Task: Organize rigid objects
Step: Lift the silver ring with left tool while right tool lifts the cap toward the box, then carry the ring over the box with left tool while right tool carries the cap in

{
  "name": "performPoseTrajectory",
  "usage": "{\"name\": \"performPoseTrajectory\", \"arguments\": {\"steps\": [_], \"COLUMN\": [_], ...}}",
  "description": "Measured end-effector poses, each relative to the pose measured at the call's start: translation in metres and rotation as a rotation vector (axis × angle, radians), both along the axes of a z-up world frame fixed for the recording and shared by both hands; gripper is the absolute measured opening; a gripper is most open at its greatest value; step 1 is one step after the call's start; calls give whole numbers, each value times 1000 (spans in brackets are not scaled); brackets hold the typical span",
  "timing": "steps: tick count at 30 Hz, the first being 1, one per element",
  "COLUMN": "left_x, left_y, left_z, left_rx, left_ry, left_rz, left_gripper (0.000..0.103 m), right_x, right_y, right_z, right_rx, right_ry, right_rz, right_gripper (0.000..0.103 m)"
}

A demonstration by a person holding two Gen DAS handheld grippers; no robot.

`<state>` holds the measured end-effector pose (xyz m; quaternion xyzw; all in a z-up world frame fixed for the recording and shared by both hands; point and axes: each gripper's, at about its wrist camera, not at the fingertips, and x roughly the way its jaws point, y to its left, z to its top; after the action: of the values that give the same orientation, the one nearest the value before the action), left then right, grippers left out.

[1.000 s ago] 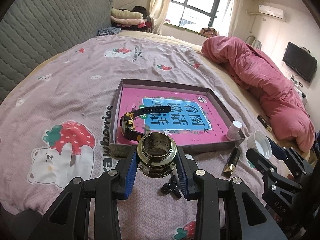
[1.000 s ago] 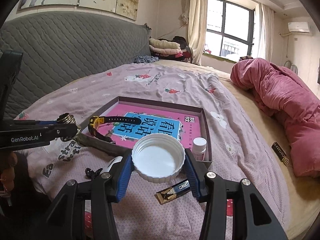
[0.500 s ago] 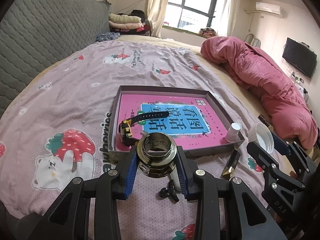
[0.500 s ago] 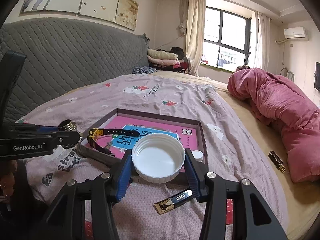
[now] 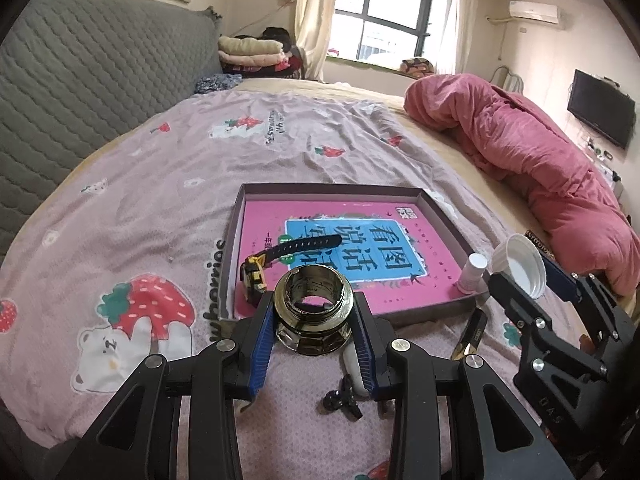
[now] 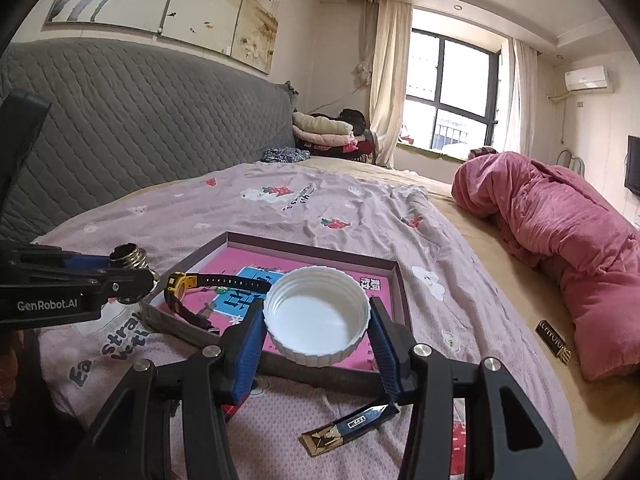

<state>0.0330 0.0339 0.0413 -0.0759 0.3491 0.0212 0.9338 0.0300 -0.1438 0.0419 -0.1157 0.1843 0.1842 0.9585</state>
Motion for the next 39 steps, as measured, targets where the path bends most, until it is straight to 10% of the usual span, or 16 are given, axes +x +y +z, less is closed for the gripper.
{"name": "performPoseTrajectory", "arguments": {"steps": [39], "left_x": [62], "left_y": [6], "left_z": [-7], "left_rx": [-28], "left_ry": [1], "left_rz": [27], "left_gripper": [37], "right_x": [55], "right_y": [12], "right_z": [-11], "right_rx": [56], "right_ry": [22], "right_rz": [-13], "right_gripper": [50]}}
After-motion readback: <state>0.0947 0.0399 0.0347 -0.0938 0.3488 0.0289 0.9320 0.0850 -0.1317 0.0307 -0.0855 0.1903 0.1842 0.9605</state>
